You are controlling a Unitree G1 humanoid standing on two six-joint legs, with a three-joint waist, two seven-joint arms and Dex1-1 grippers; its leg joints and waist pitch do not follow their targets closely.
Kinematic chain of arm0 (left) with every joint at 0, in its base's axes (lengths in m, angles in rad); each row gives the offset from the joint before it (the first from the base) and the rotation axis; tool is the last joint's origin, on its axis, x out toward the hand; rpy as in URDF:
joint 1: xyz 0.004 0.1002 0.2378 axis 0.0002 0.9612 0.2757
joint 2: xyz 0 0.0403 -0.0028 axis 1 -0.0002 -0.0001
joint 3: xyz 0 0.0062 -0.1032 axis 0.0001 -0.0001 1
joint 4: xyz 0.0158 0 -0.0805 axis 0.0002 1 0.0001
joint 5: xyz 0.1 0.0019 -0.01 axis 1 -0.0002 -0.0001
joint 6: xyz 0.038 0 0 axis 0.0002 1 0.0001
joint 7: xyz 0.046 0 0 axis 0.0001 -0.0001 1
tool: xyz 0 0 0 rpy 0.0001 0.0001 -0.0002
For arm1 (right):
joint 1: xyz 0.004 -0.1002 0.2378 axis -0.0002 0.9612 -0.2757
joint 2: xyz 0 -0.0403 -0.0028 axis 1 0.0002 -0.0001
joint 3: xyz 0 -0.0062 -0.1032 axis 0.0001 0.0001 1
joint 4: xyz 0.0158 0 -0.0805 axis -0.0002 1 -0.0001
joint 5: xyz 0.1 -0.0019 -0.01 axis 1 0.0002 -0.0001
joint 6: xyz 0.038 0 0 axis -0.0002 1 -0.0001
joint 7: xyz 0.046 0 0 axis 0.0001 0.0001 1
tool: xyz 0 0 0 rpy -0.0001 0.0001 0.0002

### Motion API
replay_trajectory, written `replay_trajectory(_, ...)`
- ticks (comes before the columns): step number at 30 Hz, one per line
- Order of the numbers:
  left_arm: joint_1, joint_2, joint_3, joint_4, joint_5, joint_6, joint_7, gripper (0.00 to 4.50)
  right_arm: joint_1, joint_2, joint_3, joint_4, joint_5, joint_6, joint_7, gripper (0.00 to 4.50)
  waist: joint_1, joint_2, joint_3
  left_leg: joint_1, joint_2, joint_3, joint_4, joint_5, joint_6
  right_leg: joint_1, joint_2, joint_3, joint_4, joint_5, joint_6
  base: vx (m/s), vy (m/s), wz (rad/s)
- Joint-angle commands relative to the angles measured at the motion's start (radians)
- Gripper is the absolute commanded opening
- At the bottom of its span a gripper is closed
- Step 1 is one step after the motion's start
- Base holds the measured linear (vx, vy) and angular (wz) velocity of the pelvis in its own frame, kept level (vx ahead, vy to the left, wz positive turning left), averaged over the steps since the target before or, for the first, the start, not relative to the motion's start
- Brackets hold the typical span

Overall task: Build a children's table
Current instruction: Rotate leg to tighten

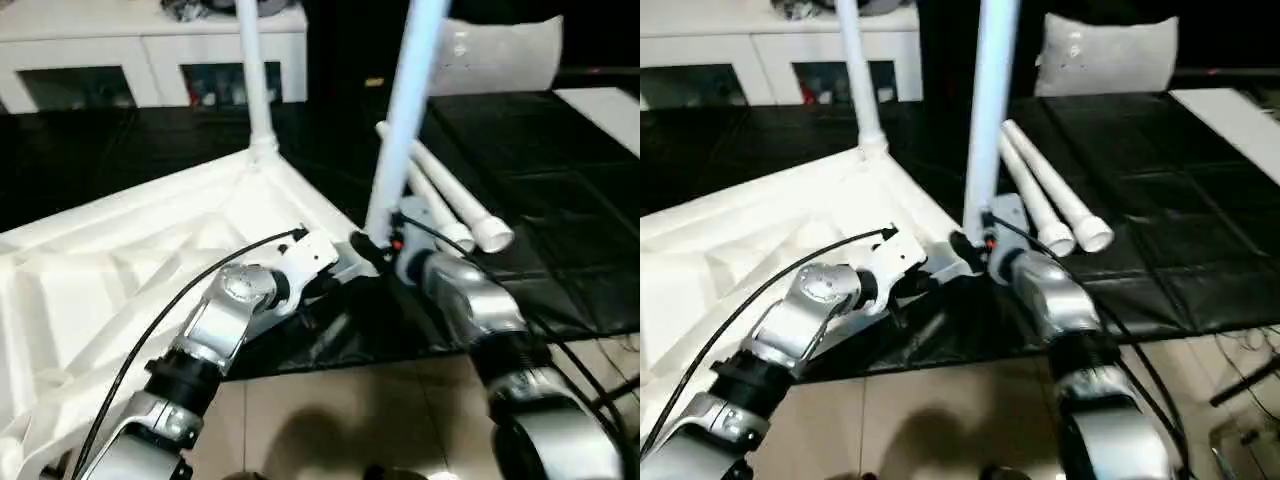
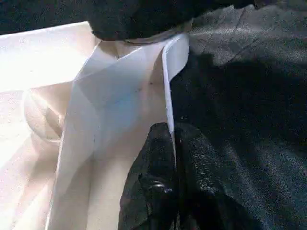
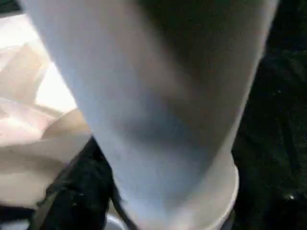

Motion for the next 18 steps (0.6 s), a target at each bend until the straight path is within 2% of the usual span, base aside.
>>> replay_trajectory(1, -0.035, 0.017, -0.006, 0.002, 0.004, -0.038, -0.008, 0.0, 0.036, -0.011, 0.01, 0.005, 0.0, 0.037, 0.017, 3.7, 0.012, -0.004, -0.068, 0.002, 0.044, -0.011, -0.075, -0.406, 0.003, 0.025, -0.07, 0.067, -0.056, -0.372, -0.151, 0.0, 0.0, 0.0)
replay_trajectory(2, -0.036, 0.02, -0.007, 0.006, 0.002, -0.042, -0.009, 0.0, 0.043, -0.016, 0.009, -0.004, 0.001, 0.036, 0.023, 3.8, 0.015, -0.005, -0.07, -0.004, 0.043, -0.007, -0.073, -0.368, 0.009, 0.026, -0.067, 0.071, -0.049, -0.328, -0.164, 0.0, 0.0, 0.0)
replay_trajectory(3, -0.041, 0.029, -0.007, 0.02, -0.004, -0.059, -0.014, 0.0, 0.074, -0.034, 0.014, -0.048, 0.008, 0.016, 0.066, 3.89, 0.023, -0.007, -0.07, -0.001, 0.042, 0.002, -0.069, -0.336, 0.023, 0.02, -0.063, 0.077, -0.044, -0.296, -0.181, 0.0, 0.0, 0.0)
replay_trajectory(4, -0.044, 0.033, -0.009, 0.028, -0.006, -0.068, -0.019, 0.0, 0.09, -0.043, 0.016, -0.072, 0.016, 0.013, 0.091, 3.89, 0.029, -0.007, -0.069, 0.002, 0.042, 0.008, -0.064, -0.338, 0.035, 0.017, -0.061, 0.081, -0.043, -0.315, -0.187, 0.0, 0.0, 0.0)
replay_trajectory(5, -0.046, 0.039, -0.014, 0.04, -0.009, -0.091, -0.031, 0.0, 0.115, -0.06, 0.024, -0.111, 0.028, 0.008, 0.135, 3.96, 0.033, -0.01, -0.071, -0.001, 0.04, 0.01, -0.063, -0.329, 0.039, 0.02, -0.061, 0.083, -0.042, -0.318, -0.185, 0.0, 0.0, 0.0)
replay_trajectory(6, -0.047, 0.043, -0.018, 0.048, -0.015, -0.106, -0.048, 0.0, 0.134, -0.075, 0.026, -0.141, 0.034, 0.003, 0.162, 4.14, 0.042, -0.01, -0.078, 0.0, 0.04, 0.013, -0.058, -0.289, 0.048, 0.021, -0.06, 0.087, -0.035, -0.278, -0.189, 0.064, -0.017, -0.01)
replay_trajectory(7, -0.047, 0.048, -0.022, 0.058, -0.023, -0.125, -0.073, 0.0, 0.155, -0.095, 0.022, -0.177, 0.043, -0.002, 0.184, 4.14, 0.044, -0.011, -0.079, -0.003, 0.04, 0.015, -0.056, -0.262, 0.055, 0.022, -0.058, 0.09, -0.029, -0.241, -0.196, 0.064, -0.017, -0.01)
replay_trajectory(8, -0.047, 0.051, -0.025, 0.063, -0.025, -0.139, -0.085, 0.0, 0.16, -0.103, 0.017, -0.186, 0.046, -0.002, 0.187, 4.29, 0.05, -0.012, -0.086, -0.008, 0.037, 0.019, -0.046, -0.174, 0.081, 0.028, -0.056, 0.095, -0.01, -0.124, -0.227, 0.066, -0.02, -0.01)
replay_trajectory(9, -0.048, 0.055, -0.028, 0.068, -0.027, -0.151, -0.097, 0.0, 0.164, -0.114, 0.016, -0.193, 0.046, -0.01, 0.199, 4.37, 0.052, -0.004, -0.089, -0.01, 0.036, 0.019, -0.044, -0.142, 0.09, 0.031, -0.055, 0.094, -0.003, -0.082, -0.239, 0.057, -0.024, -0.03)
replay_trajectory(10, -0.05, 0.062, -0.034, 0.079, -0.027, -0.165, -0.111, 0.0, 0.17, -0.129, 0.015, -0.206, 0.047, -0.022, 0.214, 4.45, 0.055, -0.004, -0.092, -0.008, 0.035, 0.023, -0.036, -0.09, 0.111, 0.029, -0.05, 0.094, 0.003, -0.001, -0.258, 0.057, -0.024, -0.03)
replay_trajectory(11, -0.054, 0.076, -0.048, 0.101, -0.025, -0.21, -0.143, 0.0, 0.176, -0.158, 0.006, -0.222, 0.046, -0.036, 0.23, 4.45, 0.058, -0.002, -0.093, -0.008, 0.033, 0.023, -0.034, -0.079, 0.119, 0.029, -0.049, 0.094, 0.005, 0.021, -0.268, 0.0, 0.0, 0.0)
replay_trajectory(12, -0.055, 0.079, -0.05, 0.106, -0.025, -0.218, -0.147, 0.0, 0.178, -0.162, 0.004, -0.225, 0.046, -0.036, 0.231, 4.45, 0.063, -0.005, -0.093, -0.007, 0.033, 0.026, -0.03, -0.077, 0.127, 0.028, -0.048, 0.095, 0.009, 0.044, -0.281, 0.0, 0.0, 0.0)
replay_trajectory(14, -0.059, 0.087, -0.059, 0.118, -0.026, -0.23, -0.168, 0.0, 0.181, -0.188, 0.004, -0.235, 0.047, -0.056, 0.265, 4.45, 0.065, -0.007, -0.088, -0.01, 0.032, 0.026, -0.031, -0.109, 0.127, 0.031, -0.051, 0.094, 0.006, -0.003, -0.279, 0.0, 0.0, 0.0)
replay_trajectory(16, -0.069, 0.116, -0.089, 0.151, -0.016, -0.291, -0.216, 0.0, 0.197, -0.249, 0.011, -0.275, 0.065, -0.083, 0.372, 4.45, 0.069, -0.008, -0.085, -0.006, 0.034, 0.026, -0.034, -0.166, 0.11, 0.032, -0.051, 0.091, -0.006, -0.125, -0.253, 0.0, 0.0, 0.0)
replay_trajectory(18, -0.077, 0.139, -0.115, 0.174, 0.002, -0.336, -0.242, 0.0, 0.209, -0.282, 0.011, -0.315, 0.087, -0.077, 0.44, 4.45, 0.072, -0.006, -0.081, -0.003, 0.038, 0.025, -0.037, -0.186, 0.102, 0.03, -0.049, 0.092, -0.012, -0.179, -0.232, 0.0, 0.0, 0.0)
